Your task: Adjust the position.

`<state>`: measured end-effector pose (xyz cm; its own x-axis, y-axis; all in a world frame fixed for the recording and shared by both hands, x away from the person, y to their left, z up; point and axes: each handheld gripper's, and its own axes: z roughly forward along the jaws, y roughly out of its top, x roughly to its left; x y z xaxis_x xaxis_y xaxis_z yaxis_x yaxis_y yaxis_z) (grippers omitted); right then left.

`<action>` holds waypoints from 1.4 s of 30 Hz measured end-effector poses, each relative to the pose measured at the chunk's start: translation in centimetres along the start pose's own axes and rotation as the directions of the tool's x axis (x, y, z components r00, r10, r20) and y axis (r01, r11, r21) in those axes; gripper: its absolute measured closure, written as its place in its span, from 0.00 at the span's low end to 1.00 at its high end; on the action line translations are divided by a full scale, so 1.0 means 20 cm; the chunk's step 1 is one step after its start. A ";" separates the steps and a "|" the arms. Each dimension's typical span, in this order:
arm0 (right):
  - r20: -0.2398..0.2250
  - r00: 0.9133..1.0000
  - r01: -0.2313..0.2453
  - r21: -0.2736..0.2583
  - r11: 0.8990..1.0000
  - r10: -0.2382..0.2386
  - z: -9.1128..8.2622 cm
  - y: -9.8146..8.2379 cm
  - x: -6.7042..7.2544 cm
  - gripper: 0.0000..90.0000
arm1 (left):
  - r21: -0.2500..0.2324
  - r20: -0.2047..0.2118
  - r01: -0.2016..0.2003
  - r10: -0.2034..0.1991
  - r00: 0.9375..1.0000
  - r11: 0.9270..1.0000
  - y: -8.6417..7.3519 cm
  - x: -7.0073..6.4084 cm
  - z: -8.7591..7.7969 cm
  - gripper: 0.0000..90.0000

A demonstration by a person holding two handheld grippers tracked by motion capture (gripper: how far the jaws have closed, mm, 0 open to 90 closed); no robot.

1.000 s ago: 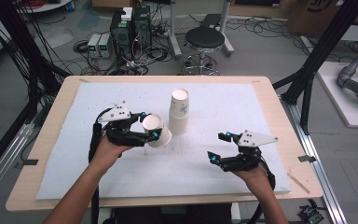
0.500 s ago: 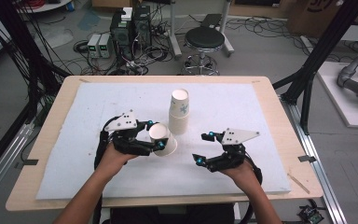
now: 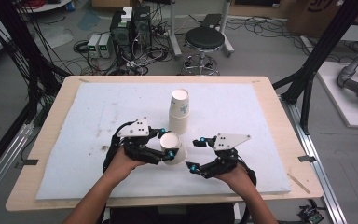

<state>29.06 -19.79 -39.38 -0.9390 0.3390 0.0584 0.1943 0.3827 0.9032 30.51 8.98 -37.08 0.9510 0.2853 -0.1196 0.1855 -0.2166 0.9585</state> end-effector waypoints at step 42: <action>-0.104 0.992 0.073 0.072 0.995 -0.065 0.05 0.02 -0.01 0.43 | 0.002 0.043 -0.006 0.006 0.999 1.000 0.01 -0.04 0.02 0.18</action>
<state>29.62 -18.83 -39.46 -0.9741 0.2218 0.0434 0.1452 0.4675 0.8720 29.84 8.28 -36.83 0.9617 0.2439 -0.1247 0.1803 -0.2205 0.9586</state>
